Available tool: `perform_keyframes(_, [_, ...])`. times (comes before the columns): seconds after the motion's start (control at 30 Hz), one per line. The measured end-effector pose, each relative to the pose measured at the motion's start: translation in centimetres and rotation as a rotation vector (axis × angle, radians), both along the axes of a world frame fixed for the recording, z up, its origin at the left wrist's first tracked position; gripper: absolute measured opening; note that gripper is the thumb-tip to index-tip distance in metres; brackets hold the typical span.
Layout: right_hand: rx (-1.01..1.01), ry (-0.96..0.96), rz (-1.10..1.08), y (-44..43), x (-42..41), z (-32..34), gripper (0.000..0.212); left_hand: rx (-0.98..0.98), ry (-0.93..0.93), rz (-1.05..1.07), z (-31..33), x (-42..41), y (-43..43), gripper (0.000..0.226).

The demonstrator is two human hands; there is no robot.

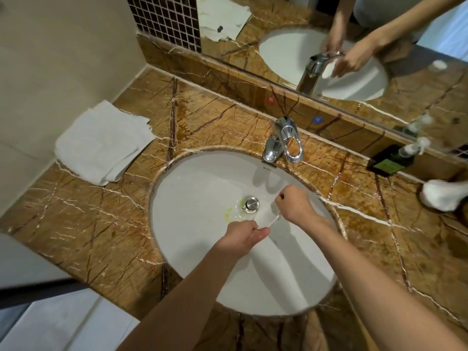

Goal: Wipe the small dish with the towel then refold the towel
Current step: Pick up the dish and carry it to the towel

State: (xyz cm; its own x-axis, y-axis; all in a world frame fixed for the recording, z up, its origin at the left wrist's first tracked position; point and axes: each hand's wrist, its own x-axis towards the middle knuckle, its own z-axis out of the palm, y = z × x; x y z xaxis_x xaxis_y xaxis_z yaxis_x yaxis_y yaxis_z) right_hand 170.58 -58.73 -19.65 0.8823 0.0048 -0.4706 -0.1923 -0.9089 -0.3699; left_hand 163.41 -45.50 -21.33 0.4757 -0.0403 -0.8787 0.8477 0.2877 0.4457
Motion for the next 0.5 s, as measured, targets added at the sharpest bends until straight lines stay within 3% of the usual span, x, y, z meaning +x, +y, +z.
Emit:
perform_keyframes(0.13, [0.058, -0.022, -0.038, -0.2, -2.0, -0.6, 0.032, 0.118, -0.092, -0.004, 0.4, -0.1, 1.0, 0.002])
perform_keyframes(0.27, [0.152, -0.060, -0.131, 0.8, -3.9, -1.4, 0.022, 0.226, -0.239, -0.106, 0.2, -1.0, 2.6, 0.021])
perform_keyframes(0.5, [0.378, -0.059, -0.272, 4.6, -6.1, -0.1, 0.018, 0.478, -0.442, -0.148, 0.7, -2.5, 6.0, 0.020])
